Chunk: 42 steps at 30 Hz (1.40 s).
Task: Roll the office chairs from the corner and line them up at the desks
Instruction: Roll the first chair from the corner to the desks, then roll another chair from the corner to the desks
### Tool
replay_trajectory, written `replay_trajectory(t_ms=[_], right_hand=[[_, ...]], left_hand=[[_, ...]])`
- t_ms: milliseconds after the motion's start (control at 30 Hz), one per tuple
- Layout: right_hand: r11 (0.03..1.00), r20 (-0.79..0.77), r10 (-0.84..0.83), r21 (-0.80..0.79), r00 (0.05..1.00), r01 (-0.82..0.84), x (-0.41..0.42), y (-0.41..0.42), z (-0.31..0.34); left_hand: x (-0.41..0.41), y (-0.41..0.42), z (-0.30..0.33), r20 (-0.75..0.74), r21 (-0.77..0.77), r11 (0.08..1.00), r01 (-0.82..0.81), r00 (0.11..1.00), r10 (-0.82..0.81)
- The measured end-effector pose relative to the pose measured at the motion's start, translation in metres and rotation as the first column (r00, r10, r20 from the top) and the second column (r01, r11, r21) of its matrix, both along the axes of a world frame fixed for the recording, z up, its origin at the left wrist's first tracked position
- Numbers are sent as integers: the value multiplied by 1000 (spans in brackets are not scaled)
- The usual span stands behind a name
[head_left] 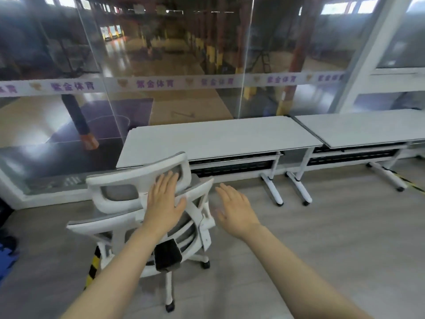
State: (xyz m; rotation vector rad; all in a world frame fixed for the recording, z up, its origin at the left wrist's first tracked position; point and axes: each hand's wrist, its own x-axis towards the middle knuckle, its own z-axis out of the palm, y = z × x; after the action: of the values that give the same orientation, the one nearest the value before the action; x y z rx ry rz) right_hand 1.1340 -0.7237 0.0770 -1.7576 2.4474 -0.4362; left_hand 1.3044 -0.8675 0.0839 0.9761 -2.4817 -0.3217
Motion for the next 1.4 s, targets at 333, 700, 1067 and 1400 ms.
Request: replay_trajectory(t_ms=[333, 700, 1067, 1400], right_hand=[[855, -45, -519, -13, 853, 519, -64, 275, 20], [375, -14, -926, 56, 377, 925, 30, 658, -1], [-324, 38, -943, 127, -331, 938, 213, 958, -17], [-736, 90, -650, 173, -755, 654, 364, 1171, -37]], left_hand=[[-142, 200, 3, 112, 144, 861, 489, 856, -505], [-184, 550, -31, 193, 188, 450, 873, 417, -888], [-152, 920, -41, 258, 176, -170, 970, -212, -943], [-74, 1246, -51, 222, 171, -606, 777, -629, -745]])
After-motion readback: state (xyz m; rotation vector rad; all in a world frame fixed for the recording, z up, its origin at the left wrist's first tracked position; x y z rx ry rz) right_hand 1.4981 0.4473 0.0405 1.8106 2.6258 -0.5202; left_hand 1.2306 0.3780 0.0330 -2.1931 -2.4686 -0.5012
